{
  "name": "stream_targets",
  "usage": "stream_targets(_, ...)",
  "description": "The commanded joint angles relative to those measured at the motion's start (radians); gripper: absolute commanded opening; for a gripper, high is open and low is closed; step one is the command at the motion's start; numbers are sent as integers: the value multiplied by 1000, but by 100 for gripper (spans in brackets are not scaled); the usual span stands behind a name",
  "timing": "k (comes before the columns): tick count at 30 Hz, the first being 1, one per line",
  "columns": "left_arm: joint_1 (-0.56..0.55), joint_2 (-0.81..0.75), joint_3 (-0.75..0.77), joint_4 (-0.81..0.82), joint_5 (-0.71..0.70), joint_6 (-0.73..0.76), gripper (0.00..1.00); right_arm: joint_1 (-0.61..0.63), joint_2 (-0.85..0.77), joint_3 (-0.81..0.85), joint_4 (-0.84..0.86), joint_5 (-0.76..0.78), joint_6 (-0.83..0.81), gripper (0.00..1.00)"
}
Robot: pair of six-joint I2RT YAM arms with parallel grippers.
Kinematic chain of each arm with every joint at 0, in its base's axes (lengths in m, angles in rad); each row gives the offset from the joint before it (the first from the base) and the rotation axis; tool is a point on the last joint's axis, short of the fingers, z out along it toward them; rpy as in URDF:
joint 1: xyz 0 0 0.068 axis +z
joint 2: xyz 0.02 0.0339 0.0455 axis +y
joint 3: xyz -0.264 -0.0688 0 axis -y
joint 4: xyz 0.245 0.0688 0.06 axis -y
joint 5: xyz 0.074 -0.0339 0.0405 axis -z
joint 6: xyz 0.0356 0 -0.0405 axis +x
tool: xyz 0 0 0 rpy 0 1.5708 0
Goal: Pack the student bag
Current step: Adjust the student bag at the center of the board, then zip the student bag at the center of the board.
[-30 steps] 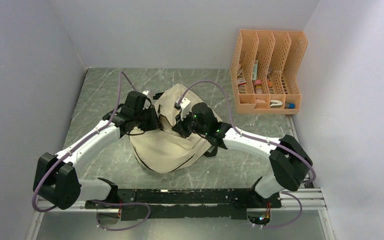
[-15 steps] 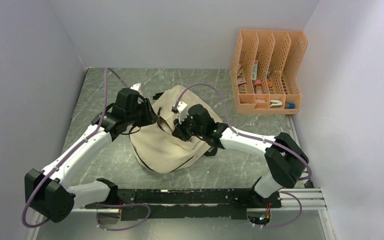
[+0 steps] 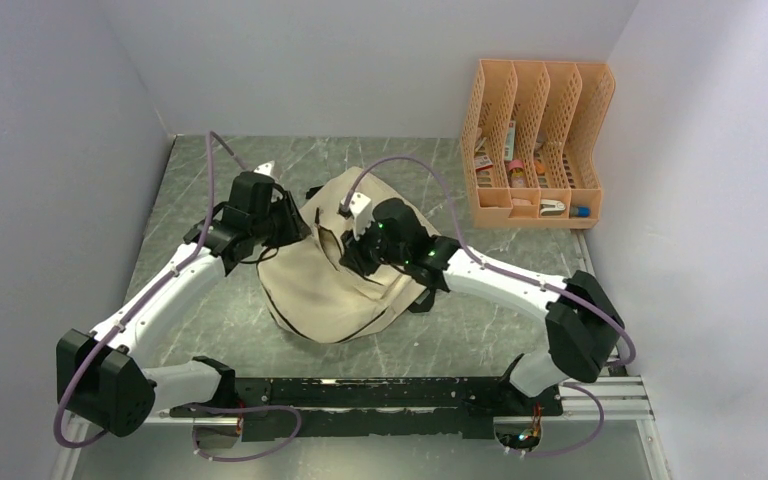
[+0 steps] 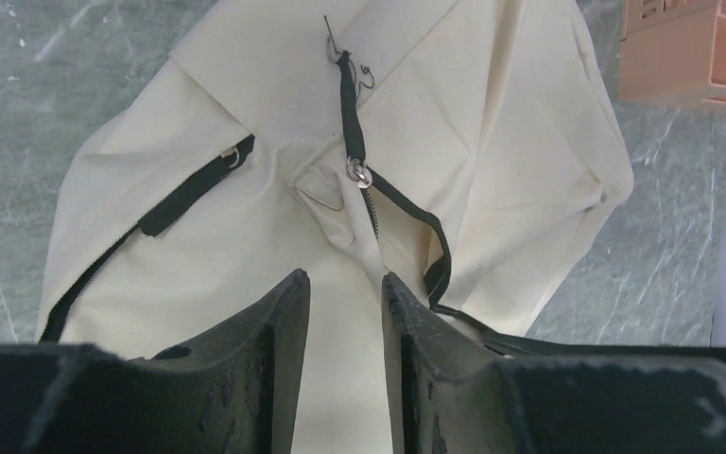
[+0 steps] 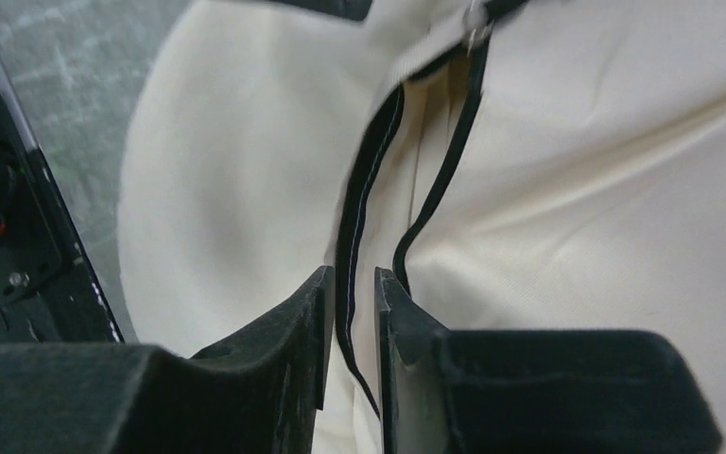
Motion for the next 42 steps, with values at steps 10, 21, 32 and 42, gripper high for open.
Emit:
stream_targets(10, 59, -49, -29, 48, -21, 20, 38, 2, 81, 246, 92, 351, 129, 28)
stream_targets(21, 76, -82, -75, 55, 2, 36, 38, 4, 331, 535, -98, 414, 335, 34)
stream_targets(32, 78, -96, -106, 75, 26, 52, 38, 7, 462, 621, -153, 435, 381, 40)
stream_targets(42, 78, -109, -123, 82, 34, 59, 38, 27, 592, 737, -228, 471, 329, 40)
